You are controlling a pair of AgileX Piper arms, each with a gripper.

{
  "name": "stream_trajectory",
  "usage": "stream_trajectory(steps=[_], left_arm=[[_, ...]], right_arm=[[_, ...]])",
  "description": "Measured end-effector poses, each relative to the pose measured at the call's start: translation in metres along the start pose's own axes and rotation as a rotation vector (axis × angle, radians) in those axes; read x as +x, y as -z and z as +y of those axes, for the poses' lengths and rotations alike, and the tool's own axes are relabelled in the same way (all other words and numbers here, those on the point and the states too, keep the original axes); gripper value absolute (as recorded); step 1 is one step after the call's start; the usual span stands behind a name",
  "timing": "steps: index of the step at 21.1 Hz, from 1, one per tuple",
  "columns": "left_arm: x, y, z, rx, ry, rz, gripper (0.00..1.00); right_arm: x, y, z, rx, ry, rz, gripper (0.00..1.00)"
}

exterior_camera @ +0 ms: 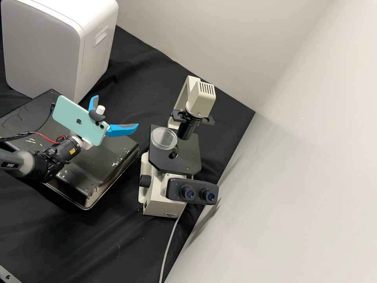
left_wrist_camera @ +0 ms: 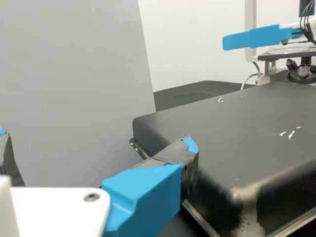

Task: Place the petri dish on the bench

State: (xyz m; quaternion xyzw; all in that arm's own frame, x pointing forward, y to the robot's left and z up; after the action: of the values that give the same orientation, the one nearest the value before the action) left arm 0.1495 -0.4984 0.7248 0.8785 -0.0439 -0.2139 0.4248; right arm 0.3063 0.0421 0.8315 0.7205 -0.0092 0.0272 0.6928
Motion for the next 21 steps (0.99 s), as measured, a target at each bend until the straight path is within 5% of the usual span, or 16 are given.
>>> stream_trajectory(steps=[11, 16, 21], left_arm=[[-0.001, -0.004, -0.0007, -0.004, 0.004, -0.016, 1.00], [-0.001, -0.003, -0.0007, -0.008, 0.004, -0.006, 1.00], [-0.001, -0.003, -0.0010, -0.009, 0.006, -0.002, 1.00]], right_arm=[[0.000, -0.002, 0.002, -0.001, -0.007, -0.007, 1.00], [0.002, -0.023, 0.014, 0.030, -0.049, -0.069, 1.00], [0.005, -0.041, 0.016, 0.036, -0.044, -0.114, 1.00]])
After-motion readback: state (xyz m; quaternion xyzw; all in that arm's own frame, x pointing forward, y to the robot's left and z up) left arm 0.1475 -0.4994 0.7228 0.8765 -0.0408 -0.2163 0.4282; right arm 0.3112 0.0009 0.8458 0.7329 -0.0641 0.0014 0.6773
